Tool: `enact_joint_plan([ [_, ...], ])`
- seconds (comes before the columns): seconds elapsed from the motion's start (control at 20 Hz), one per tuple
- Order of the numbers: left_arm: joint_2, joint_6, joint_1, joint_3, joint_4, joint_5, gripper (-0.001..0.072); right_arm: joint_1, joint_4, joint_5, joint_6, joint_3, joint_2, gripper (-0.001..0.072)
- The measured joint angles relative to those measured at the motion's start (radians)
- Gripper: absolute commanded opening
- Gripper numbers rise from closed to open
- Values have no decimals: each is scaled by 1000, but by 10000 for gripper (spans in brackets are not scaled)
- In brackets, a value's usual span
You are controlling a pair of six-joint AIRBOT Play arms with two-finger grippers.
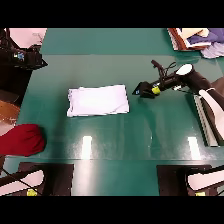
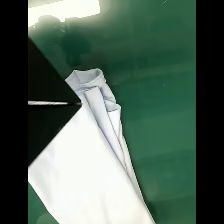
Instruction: Fold the shirts.
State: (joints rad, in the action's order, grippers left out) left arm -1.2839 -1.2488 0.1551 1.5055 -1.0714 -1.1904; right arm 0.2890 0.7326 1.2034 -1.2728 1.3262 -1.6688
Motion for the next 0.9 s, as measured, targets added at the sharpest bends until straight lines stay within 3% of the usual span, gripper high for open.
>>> enact_joint_plan([
  [0.45, 0, 1, 0, 0, 2, 3, 22, 117, -222, -34, 7, 91, -214, 689],
  [0.5, 0, 1, 0, 0, 2, 4, 22, 137, -229, -34, 8, 121, -237, 606],
  [0.55, 0, 1, 0, 0, 2, 3, 22, 158, -230, -37, 9, 153, -261, 447],
  [0.7, 0, 1, 0, 0, 2, 0, 22, 208, -226, -52, 10, 234, -316, 65],
  [0.75, 0, 0, 0, 0, 2, -3, 22, 221, -233, -54, 11, 256, -327, 18],
  [0.9, 0, 0, 0, 0, 3, -19, 21, 233, -232, -65, 18, 291, -334, 18],
])
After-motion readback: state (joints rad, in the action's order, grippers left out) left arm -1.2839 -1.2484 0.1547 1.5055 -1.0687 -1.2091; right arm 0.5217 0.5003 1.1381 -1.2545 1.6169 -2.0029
